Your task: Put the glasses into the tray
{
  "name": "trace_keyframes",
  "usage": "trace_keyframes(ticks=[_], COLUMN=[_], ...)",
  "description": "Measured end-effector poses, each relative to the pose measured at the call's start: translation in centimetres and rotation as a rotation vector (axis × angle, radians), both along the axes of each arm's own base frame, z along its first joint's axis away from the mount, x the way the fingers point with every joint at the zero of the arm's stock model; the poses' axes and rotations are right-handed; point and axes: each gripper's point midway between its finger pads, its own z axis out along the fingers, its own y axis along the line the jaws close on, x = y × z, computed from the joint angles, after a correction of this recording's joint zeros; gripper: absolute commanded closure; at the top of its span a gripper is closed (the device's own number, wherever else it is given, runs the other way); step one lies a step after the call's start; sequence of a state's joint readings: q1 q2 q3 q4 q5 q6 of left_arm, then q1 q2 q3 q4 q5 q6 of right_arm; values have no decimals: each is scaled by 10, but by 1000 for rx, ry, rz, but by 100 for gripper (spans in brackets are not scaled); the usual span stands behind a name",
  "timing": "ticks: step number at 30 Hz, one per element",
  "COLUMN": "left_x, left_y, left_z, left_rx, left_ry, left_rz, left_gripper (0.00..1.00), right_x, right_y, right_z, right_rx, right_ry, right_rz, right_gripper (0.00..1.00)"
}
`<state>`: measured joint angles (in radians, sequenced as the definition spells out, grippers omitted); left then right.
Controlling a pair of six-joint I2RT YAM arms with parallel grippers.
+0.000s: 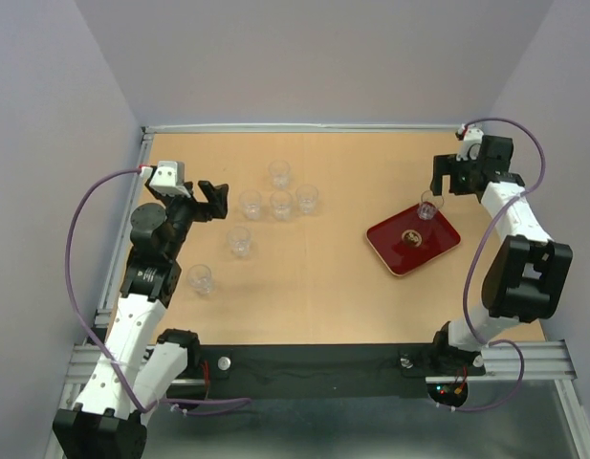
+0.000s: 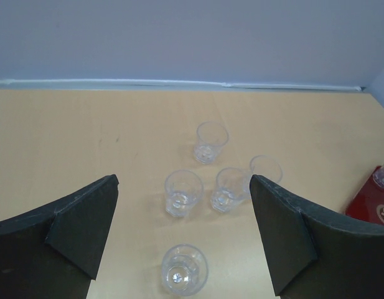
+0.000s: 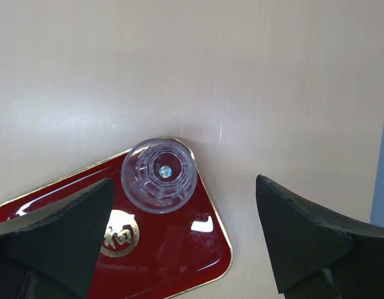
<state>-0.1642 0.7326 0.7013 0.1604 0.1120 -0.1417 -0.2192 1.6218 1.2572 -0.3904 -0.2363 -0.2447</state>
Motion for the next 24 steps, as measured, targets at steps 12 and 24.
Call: trace_keyframes(ticks=[12, 24], left_x=[10, 25], left_y=[-40, -54], left_z=[-33, -90], left_rx=[-52, -72], left_ry=[109, 304], left_rz=[-202, -251], left_gripper=[2, 10], right_x=[-37, -68], right_y=[46, 84], right_z=[11, 44], right_rx=[150, 224], right_ry=[-72, -209], right_rz=[158, 352], right_gripper=[0, 0])
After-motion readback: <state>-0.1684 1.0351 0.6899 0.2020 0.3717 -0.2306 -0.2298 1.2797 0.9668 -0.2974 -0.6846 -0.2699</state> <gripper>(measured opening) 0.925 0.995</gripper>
